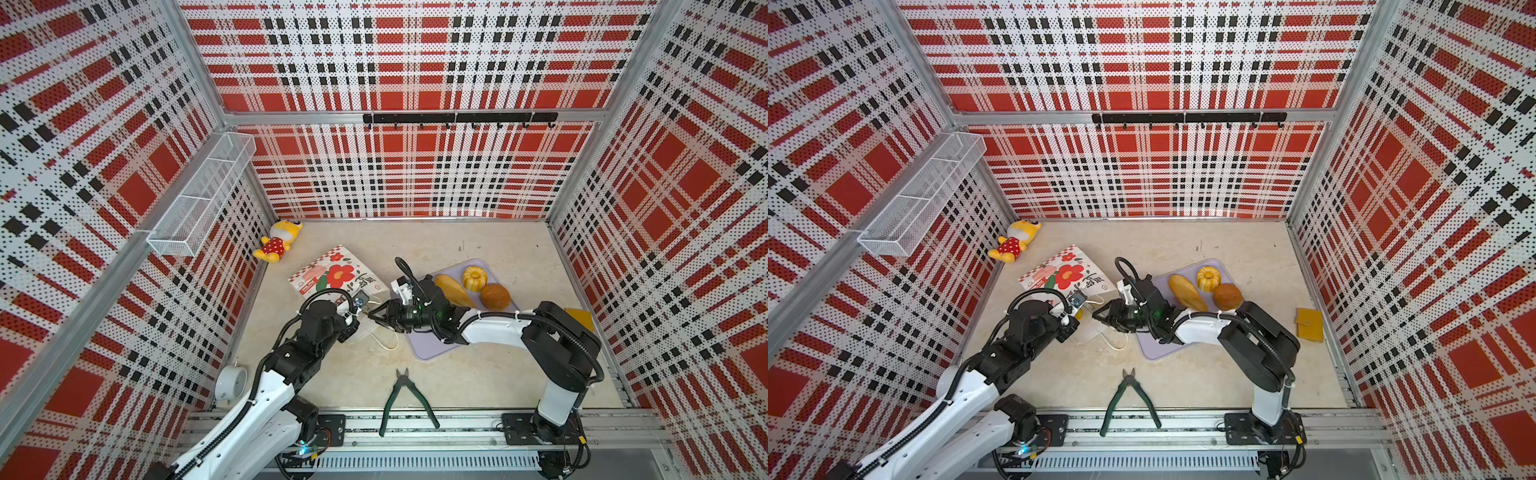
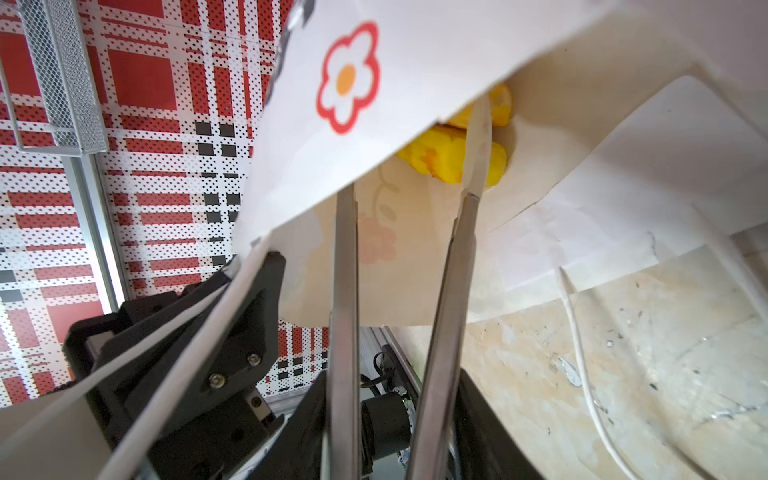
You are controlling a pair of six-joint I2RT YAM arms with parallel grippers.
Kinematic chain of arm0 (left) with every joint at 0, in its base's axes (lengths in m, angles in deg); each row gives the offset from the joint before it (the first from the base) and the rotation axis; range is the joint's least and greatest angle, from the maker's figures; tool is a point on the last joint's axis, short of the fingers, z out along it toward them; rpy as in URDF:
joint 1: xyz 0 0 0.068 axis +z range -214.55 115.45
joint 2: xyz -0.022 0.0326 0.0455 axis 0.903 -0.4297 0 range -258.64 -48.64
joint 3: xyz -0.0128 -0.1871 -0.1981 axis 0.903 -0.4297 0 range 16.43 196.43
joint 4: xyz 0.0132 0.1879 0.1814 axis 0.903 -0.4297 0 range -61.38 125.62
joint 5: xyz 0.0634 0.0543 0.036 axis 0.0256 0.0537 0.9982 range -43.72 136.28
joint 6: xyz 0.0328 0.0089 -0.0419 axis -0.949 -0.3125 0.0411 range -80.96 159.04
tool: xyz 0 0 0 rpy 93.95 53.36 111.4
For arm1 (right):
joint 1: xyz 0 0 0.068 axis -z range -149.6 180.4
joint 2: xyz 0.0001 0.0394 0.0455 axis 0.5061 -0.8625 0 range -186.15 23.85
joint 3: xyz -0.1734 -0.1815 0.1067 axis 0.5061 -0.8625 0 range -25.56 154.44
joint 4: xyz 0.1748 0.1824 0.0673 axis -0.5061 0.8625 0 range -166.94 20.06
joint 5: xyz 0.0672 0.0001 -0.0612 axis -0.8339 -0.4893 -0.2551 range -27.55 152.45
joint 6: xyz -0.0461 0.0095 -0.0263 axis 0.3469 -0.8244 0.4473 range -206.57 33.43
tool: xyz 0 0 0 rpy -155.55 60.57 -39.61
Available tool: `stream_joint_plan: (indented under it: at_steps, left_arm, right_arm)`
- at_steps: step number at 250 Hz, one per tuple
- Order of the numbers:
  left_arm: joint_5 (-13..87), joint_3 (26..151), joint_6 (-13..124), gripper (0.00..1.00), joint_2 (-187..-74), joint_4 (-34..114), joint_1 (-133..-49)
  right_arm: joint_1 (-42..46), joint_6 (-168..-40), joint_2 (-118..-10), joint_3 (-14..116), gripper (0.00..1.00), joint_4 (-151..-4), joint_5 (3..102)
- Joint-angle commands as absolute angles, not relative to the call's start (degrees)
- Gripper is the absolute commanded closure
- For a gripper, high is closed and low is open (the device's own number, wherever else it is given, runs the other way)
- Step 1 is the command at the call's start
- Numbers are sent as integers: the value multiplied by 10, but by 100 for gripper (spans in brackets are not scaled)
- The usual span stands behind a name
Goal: Take the fake bread out of the paper bag
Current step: 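Move the tongs into the bag opening held by the left gripper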
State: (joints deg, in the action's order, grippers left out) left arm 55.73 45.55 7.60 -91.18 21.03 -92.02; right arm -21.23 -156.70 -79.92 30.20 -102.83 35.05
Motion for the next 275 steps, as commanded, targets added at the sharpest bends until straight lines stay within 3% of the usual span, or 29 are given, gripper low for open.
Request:
stream_joint_plan:
  at_steps: [1,112,184,229,257,275]
  left_arm:
    - [551,448,73,100,-907,228,-922]
    - [553,447,75,100,-909,234,-923]
    - [554,451,73,100,-912,232,-924]
    - [554,450,72,100,-913,234,-924]
    - [554,450,74,100,-914,237,-925]
    - [554,450,75,100,-915,238,-925]
  right_arm:
    - [-215,-1591,-814,332,55,-1114,356]
    - [-219,-1539,-749,346,57,-996,354]
    - [-225,-1586,-794,384,57,-1027,356]
    - [-228,-1576,-835,430,57,-970,358]
    - [-231,-1549,-854,458,66,-913,361]
    - [-234,-1524,-851,469,80,-875,368]
